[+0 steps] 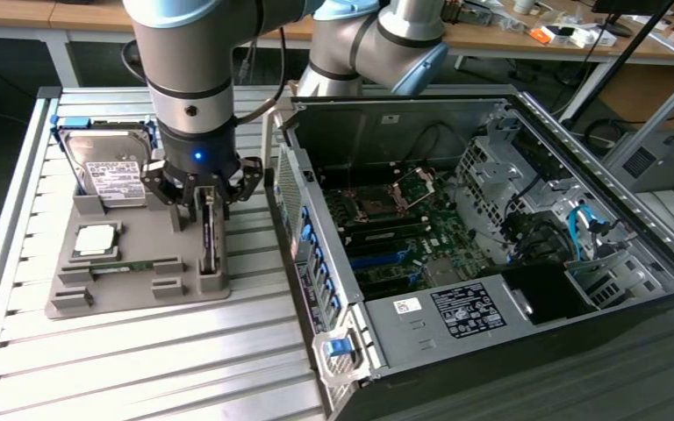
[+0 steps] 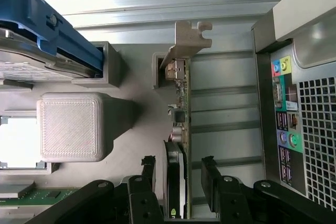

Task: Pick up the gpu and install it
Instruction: 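Pick up the gpu and move the gpu toward the slot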

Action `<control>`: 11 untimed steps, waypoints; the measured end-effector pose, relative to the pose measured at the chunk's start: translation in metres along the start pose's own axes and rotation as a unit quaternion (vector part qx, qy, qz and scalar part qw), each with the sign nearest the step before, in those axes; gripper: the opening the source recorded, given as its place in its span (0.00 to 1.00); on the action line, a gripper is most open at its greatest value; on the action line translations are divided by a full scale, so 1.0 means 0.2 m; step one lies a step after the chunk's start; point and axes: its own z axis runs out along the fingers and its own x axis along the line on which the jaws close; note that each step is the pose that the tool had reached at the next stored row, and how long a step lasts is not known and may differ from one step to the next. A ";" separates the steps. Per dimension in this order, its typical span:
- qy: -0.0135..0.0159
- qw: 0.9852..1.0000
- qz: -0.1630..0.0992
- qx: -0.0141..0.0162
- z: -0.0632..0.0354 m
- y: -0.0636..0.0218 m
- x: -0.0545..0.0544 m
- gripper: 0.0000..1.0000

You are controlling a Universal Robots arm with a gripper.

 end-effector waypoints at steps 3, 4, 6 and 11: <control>0.000 1.000 0.000 0.000 0.000 0.000 0.00 0.48; 0.000 1.000 0.000 0.000 0.000 0.000 0.00 0.48; 0.000 1.000 0.000 0.000 0.000 0.000 0.00 0.40; 0.000 1.000 0.000 0.000 0.000 0.000 0.00 0.27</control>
